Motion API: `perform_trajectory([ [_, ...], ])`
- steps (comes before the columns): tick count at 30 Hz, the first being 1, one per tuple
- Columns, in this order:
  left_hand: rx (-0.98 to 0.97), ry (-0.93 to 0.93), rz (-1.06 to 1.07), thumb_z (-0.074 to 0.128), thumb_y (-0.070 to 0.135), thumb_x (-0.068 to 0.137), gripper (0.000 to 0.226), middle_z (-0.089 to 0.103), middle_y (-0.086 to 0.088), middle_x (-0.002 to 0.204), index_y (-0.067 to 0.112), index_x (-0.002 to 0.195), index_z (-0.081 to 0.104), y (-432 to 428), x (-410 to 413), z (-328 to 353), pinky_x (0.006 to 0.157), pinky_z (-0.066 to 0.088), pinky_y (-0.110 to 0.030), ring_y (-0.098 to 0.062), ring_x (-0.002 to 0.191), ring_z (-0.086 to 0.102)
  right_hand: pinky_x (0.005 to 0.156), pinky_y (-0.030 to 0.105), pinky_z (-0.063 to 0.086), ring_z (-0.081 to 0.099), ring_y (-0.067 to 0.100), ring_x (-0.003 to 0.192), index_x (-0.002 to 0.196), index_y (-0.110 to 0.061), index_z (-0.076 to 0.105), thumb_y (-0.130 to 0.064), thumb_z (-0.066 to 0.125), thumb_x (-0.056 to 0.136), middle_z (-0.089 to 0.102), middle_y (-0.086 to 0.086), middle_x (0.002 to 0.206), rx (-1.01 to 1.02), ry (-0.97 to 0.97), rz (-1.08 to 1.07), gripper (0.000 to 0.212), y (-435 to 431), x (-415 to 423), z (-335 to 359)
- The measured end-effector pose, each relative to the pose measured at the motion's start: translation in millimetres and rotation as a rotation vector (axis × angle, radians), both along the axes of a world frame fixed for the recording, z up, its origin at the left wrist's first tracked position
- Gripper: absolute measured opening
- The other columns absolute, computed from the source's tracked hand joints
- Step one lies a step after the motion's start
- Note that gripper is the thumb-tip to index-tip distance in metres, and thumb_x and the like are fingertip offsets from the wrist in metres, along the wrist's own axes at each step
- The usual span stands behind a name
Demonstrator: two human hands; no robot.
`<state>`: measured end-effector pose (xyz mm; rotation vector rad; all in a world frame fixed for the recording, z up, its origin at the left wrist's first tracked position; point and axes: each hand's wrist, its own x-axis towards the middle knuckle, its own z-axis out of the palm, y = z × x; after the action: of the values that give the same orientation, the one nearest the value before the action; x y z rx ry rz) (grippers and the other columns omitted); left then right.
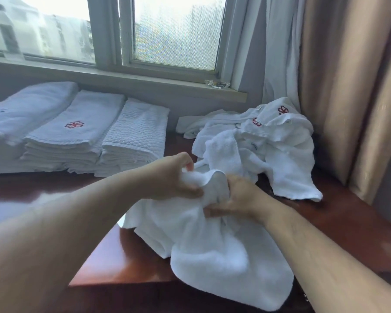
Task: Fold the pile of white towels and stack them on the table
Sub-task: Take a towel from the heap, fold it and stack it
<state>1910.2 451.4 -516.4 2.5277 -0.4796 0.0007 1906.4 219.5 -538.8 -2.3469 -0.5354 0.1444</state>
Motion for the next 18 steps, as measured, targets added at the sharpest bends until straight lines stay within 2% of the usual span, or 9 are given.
perform_trajectory([
  [1, -0.060, 0.018, 0.002, 0.073, 0.074, 0.051, 0.069, 0.060, 0.011, 0.099, 0.040, 0.106, 0.048, 4, -1, 0, 0.067, 0.054, -0.031, -0.010, 0.084, 0.061, 0.071, 0.015, 0.052, 0.067, -0.008, 0.083, 0.089, -0.051, 0.067, -0.048, 0.093, 0.060, 0.072, -0.025, 0.087, 0.028, -0.030, -0.006, 0.039, 4, 1, -2],
  [3, -0.200, 0.054, -0.041, 0.078, 0.074, 0.049, 0.074, 0.062, 0.015, 0.105, 0.046, 0.112, 0.050, 15, -2, -6, 0.074, 0.057, -0.028, -0.007, 0.090, 0.065, 0.060, 0.007, 0.045, 0.065, -0.012, 0.075, 0.079, -0.049, 0.069, -0.038, 0.092, 0.068, 0.070, -0.030, 0.079, 0.102, -0.097, -0.030, 0.028, 6, 1, -5],
  [6, -0.503, 0.194, -0.158, 0.090, 0.060, 0.058, 0.088, 0.065, 0.010, 0.121, 0.048, 0.134, 0.047, 36, -4, -26, 0.085, 0.057, -0.027, -0.004, 0.105, 0.068, 0.062, 0.009, 0.049, 0.069, -0.008, 0.079, 0.084, -0.036, 0.076, -0.027, 0.089, 0.075, 0.076, -0.021, 0.086, 0.401, -0.120, -0.086, 0.018, 3, -2, -4],
  [7, -0.535, 0.227, -0.215, 0.091, 0.050, 0.065, 0.083, 0.066, 0.006, 0.124, 0.042, 0.137, 0.049, 43, -5, -35, 0.088, 0.056, -0.029, -0.006, 0.109, 0.067, 0.064, 0.014, 0.053, 0.072, -0.002, 0.084, 0.087, -0.033, 0.078, -0.026, 0.087, 0.077, 0.077, -0.014, 0.091, 0.529, -0.099, -0.119, 0.015, 0, -4, -3],
  [9, -0.477, 0.230, -0.287, 0.084, 0.034, 0.078, 0.047, 0.072, 0.006, 0.112, 0.037, 0.120, 0.065, 52, -7, -57, 0.087, 0.051, -0.029, -0.006, 0.102, 0.067, 0.074, 0.033, 0.060, 0.074, 0.018, 0.097, 0.098, -0.027, 0.078, -0.028, 0.083, 0.080, 0.078, 0.000, 0.100, 0.749, -0.026, -0.192, 0.018, -5, -3, -1],
  [11, -0.529, 0.177, -0.206, 0.075, 0.043, 0.080, 0.026, 0.075, 0.008, 0.103, 0.038, 0.105, 0.072, 50, -14, -71, 0.083, 0.050, -0.025, -0.004, 0.094, 0.069, 0.082, 0.048, 0.059, 0.070, 0.036, 0.104, 0.106, -0.016, 0.074, -0.031, 0.081, 0.084, 0.074, 0.013, 0.104, 0.866, 0.105, -0.231, 0.028, -6, -1, -2],
  [14, -0.974, 0.189, 0.004, 0.060, 0.046, 0.090, 0.028, 0.077, -0.005, 0.107, 0.029, 0.104, 0.076, 36, -19, -73, 0.081, 0.058, -0.033, -0.021, 0.100, 0.072, 0.091, 0.057, 0.055, 0.067, 0.045, 0.108, 0.120, 0.003, 0.064, -0.038, 0.083, 0.083, 0.068, 0.028, 0.113, 0.876, 0.327, -0.194, 0.058, 1, -1, -5],
  [16, -1.194, 0.202, 0.129, 0.049, 0.045, 0.101, 0.036, 0.077, -0.010, 0.104, 0.025, 0.099, 0.079, 26, -23, -57, 0.078, 0.060, -0.041, -0.030, 0.100, 0.073, 0.097, 0.058, 0.053, 0.068, 0.040, 0.111, 0.119, -0.003, 0.068, -0.042, 0.085, 0.081, 0.070, 0.023, 0.116, 0.774, 0.370, -0.142, 0.057, 9, -3, -5],
  [18, -1.200, 0.166, 0.157, 0.044, 0.054, 0.103, 0.048, 0.077, -0.009, 0.100, 0.022, 0.098, 0.079, 19, -26, -41, 0.075, 0.062, -0.040, -0.027, 0.093, 0.075, 0.086, 0.042, 0.060, 0.073, 0.024, 0.103, 0.111, -0.017, 0.075, -0.051, 0.082, 0.080, 0.077, 0.007, 0.107, 0.571, 0.295, -0.109, 0.046, 18, -4, -1],
])
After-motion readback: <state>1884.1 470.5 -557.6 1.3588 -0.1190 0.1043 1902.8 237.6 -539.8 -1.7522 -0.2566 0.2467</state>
